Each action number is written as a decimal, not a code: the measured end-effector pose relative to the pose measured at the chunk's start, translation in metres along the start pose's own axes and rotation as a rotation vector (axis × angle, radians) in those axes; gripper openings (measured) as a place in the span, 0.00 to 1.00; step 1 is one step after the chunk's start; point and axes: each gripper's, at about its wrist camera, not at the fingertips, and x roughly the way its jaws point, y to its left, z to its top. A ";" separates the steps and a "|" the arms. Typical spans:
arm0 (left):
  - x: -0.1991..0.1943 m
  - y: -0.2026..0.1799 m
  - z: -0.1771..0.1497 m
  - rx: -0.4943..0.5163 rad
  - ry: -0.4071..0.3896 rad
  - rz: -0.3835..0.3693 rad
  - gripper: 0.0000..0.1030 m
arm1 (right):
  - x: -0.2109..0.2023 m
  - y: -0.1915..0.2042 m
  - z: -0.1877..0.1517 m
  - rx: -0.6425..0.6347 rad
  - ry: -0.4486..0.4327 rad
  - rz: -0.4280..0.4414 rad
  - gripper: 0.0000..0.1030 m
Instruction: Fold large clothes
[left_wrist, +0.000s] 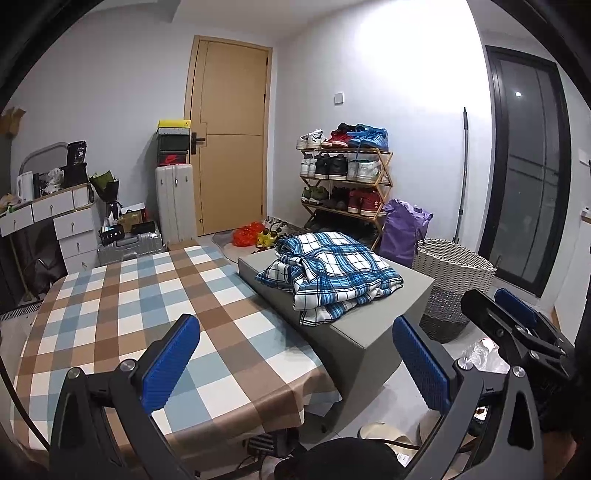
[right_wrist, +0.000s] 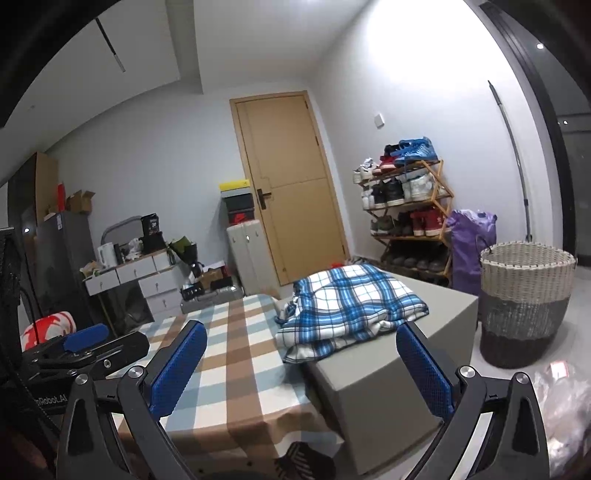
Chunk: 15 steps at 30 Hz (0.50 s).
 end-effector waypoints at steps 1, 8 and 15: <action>0.000 0.000 0.000 0.002 0.000 0.003 0.99 | 0.000 0.000 0.000 0.000 0.000 0.002 1.00; 0.000 0.001 0.001 -0.005 0.005 -0.006 0.99 | -0.002 0.002 0.000 0.000 0.000 0.001 1.00; 0.000 0.000 0.000 -0.006 0.005 -0.006 0.99 | -0.002 0.002 0.000 -0.003 0.000 0.001 1.00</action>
